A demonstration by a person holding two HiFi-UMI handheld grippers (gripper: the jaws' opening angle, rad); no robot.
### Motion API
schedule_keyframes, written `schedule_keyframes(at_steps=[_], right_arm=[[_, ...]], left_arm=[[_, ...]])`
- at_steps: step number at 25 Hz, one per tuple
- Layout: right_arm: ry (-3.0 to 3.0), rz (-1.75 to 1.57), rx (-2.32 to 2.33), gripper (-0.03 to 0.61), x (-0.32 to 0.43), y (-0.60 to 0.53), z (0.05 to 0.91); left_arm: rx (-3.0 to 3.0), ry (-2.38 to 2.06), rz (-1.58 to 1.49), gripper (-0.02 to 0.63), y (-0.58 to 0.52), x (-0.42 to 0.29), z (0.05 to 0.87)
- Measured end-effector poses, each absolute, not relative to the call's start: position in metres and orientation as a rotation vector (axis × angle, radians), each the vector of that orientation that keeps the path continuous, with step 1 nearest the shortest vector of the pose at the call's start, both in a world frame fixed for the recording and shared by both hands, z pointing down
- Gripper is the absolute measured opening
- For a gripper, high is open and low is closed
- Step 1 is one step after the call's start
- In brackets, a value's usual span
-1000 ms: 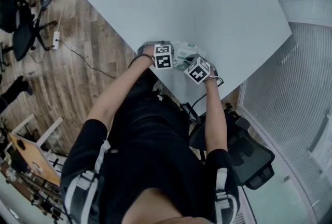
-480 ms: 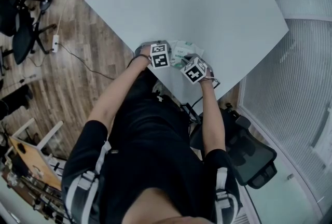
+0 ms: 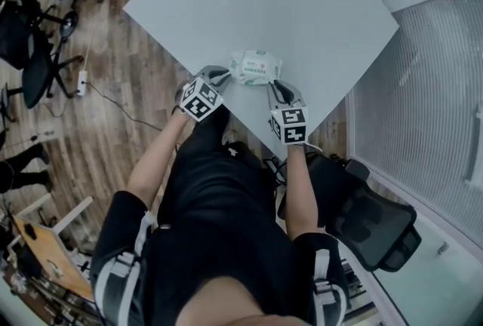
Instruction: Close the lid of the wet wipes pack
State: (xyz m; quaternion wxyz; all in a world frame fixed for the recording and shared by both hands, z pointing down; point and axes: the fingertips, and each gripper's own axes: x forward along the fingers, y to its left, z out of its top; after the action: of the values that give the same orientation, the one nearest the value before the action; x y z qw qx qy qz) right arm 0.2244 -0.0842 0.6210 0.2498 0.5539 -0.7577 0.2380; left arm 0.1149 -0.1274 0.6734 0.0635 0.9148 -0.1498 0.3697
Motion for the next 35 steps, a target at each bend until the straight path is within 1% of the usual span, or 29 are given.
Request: schedule_keyframes(at_steps=[5, 11, 17, 23, 35], right_arm=[[-2.111, 0.606, 1.820, 0.052, 0.235, -0.042, 0.548], [-2.143, 0.538, 1.993, 0.038, 0.228, 0.002, 0.498], [-2.167, 0.493, 2.093, 0.025, 0.204, 0.030, 0.459], [-2.157, 0.459, 2.185, 0.023, 0.177, 0.052, 0.437], [-2.137, 0.446, 2.187, 0.021, 0.146, 0.067, 0.437]], left_arm=[[2.745, -0.787, 0.725, 0.051, -0.095, 0.089, 0.580], [2.797, -0.961, 0.480, 0.051, -0.054, 0.060, 0.502], [2.828, -1.041, 0.251, 0.051, -0.030, 0.034, 0.445], [2.817, -1.046, 0.127, 0.051, -0.015, 0.010, 0.420], [2.856, -0.996, 0.113, 0.051, -0.003, -0.008, 0.421]])
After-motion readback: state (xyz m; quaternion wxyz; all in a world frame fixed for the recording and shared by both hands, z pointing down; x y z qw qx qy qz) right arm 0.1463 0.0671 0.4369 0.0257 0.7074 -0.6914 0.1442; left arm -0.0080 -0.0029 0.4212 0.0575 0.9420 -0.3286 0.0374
